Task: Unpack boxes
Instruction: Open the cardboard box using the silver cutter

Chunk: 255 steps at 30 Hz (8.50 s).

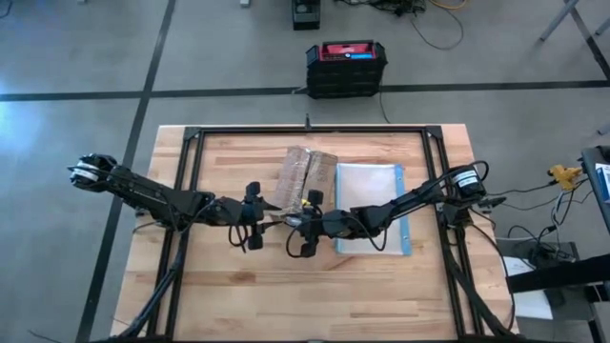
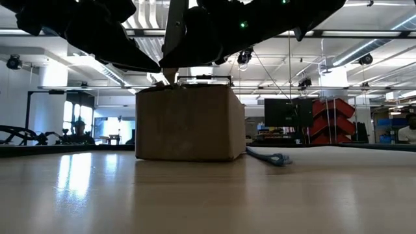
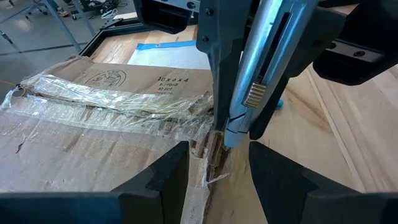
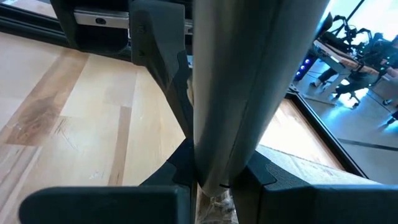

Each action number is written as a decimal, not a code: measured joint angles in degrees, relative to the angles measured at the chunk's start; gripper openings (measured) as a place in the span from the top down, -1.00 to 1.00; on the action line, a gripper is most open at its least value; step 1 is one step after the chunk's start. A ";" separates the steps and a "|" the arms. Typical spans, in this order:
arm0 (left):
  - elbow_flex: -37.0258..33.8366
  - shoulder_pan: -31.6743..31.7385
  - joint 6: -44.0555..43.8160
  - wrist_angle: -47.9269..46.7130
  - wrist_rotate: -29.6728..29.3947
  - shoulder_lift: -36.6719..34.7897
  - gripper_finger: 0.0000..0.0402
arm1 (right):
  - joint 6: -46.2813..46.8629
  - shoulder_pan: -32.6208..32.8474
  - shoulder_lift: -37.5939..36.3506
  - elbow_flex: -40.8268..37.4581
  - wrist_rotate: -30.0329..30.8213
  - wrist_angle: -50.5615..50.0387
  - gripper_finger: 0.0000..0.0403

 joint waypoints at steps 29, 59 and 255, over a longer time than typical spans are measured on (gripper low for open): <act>0.00 0.00 0.02 -0.02 0.00 0.00 0.09 | 0.47 0.24 -0.49 0.17 -0.05 0.04 0.79; 0.00 0.02 -7.28 0.30 0.04 0.02 0.23 | 1.55 1.09 -1.20 0.26 -0.47 0.04 0.79; -1.73 3.02 -9.02 -1.60 4.22 6.71 0.40 | 3.16 3.06 -13.16 0.11 1.92 -21.20 0.79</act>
